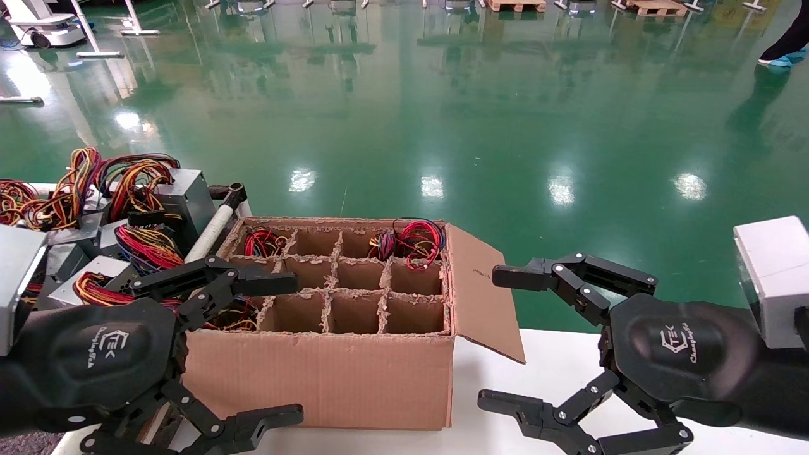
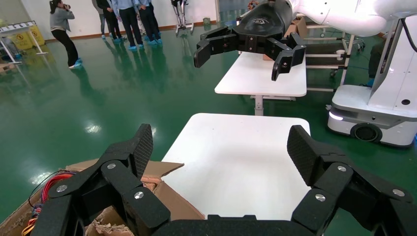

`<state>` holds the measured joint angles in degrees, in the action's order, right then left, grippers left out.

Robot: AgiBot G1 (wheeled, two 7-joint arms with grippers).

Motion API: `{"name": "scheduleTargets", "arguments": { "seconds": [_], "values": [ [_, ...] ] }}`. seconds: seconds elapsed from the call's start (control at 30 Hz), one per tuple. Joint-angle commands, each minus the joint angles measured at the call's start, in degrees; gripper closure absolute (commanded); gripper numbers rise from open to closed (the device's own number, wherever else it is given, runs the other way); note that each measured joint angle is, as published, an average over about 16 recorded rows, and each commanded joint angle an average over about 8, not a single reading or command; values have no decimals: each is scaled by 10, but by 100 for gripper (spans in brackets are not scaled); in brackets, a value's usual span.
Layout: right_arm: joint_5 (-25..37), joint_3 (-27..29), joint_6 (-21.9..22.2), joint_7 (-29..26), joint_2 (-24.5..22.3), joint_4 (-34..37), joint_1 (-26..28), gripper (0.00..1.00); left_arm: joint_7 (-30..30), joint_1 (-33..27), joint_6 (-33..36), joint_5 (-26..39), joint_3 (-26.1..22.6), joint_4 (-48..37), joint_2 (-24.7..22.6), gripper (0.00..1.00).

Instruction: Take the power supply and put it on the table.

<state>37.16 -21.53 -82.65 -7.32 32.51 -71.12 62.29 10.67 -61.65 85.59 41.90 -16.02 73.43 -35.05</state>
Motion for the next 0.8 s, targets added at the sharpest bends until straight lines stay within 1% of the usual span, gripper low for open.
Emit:
{"name": "scheduleTargets", "arguments": {
  "seconds": [0.03,0.43,0.53,0.67,0.8],
  "values": [
    [0,0,0,0,0,0,0,100,0,0,0,0,0,0,0,0],
    [0,0,0,0,0,0,0,100,0,0,0,1,0,0,0,0],
    [0,0,0,0,0,0,0,100,-5,-4,-6,11,0,-3,2,0],
    [0,0,0,0,0,0,0,100,-21,-27,-25,53,-5,-23,3,0],
    [0,0,0,0,0,0,0,100,-52,-78,-43,140,-26,-62,-3,0]
  ]
}}
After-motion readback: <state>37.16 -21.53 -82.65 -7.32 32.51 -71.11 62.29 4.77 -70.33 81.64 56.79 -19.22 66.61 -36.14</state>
